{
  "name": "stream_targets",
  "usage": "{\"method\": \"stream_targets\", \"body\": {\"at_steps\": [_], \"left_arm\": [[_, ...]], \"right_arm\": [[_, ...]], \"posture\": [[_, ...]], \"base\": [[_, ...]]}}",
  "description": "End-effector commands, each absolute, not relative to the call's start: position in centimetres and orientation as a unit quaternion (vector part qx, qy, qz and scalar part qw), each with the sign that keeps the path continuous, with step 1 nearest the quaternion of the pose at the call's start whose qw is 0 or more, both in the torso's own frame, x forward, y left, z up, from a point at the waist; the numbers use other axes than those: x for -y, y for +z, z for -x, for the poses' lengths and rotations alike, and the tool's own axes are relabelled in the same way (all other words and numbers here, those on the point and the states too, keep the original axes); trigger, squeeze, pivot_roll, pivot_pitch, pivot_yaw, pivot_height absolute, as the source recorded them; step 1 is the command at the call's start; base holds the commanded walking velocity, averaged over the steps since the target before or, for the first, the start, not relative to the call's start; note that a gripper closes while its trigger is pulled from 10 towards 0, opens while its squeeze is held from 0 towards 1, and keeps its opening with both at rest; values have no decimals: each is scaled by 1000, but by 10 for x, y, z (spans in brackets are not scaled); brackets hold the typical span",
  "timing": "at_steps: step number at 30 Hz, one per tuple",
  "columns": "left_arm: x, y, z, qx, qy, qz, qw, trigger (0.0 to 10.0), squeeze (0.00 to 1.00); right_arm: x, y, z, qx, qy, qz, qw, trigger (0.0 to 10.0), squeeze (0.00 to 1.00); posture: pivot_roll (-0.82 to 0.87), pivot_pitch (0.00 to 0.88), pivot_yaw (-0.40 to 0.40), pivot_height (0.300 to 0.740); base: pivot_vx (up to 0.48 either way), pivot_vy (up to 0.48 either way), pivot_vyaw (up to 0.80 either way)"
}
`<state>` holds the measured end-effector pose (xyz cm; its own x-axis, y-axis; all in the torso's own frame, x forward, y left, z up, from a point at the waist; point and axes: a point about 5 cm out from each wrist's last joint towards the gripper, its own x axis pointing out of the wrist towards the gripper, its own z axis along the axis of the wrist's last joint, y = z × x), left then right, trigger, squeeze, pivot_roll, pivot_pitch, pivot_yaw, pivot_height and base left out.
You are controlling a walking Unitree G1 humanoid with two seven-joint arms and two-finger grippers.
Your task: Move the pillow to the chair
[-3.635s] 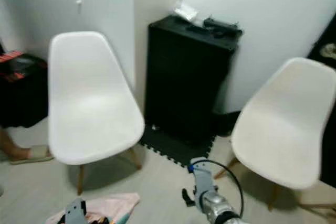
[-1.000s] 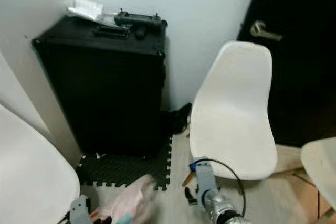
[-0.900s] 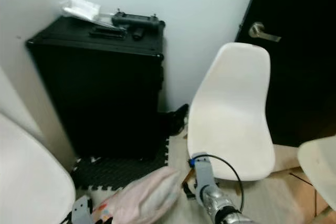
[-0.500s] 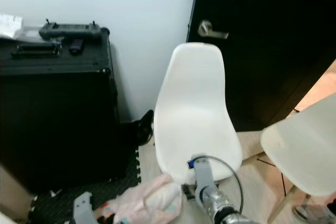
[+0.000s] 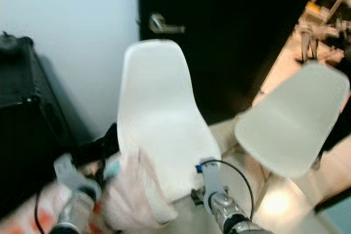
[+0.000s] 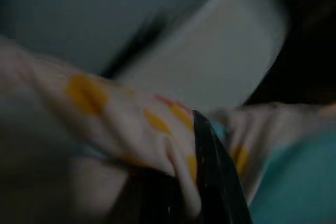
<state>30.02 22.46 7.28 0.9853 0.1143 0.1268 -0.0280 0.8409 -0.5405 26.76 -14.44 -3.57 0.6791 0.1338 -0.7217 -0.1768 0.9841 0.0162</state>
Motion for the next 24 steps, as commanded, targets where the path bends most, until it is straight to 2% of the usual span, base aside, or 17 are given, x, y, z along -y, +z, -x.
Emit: {"method": "stream_targets", "body": {"at_steps": [1,2,4,5,8,11,16,24], "left_arm": [[-208,133,-313,187,-30,245,951,10000,0],[-208,133,-313,187,-30,245,951,10000,0],[-195,171,-315,243,-58,243,937,10000,0],[-195,171,-315,243,-58,243,937,10000,0],[-174,200,-319,286,-78,232,926,10000,0],[-168,197,-323,280,-78,221,931,10000,0],[-167,194,-327,267,-74,233,932,10000,0],[-159,205,-321,247,-96,232,936,10000,0]], "right_arm": [[141,-41,-261,-402,87,20,911,10000,0],[141,-41,-261,-402,87,20,911,10000,0],[141,-41,-260,-403,90,23,911,10000,0],[141,-41,-260,-403,90,23,911,10000,0],[139,-41,-261,-401,95,24,911,10000,0],[137,-40,-262,-399,97,25,912,10000,0],[137,-40,-262,-398,99,26,912,10000,0],[135,-43,-258,-403,106,29,909,10000,0]], "posture": [[70,30,-138,740],[70,30,-138,740],[74,28,-139,740],[74,28,-139,740],[73,19,-141,740],[73,18,-140,740],[70,15,-132,740],[68,23,-123,740]], "base": [[0,0,0],[0,0,0],[0,0,0],[0,0,0],[0,0,0],[0,0,0],[0,-293,0],[256,-390,0]]}}
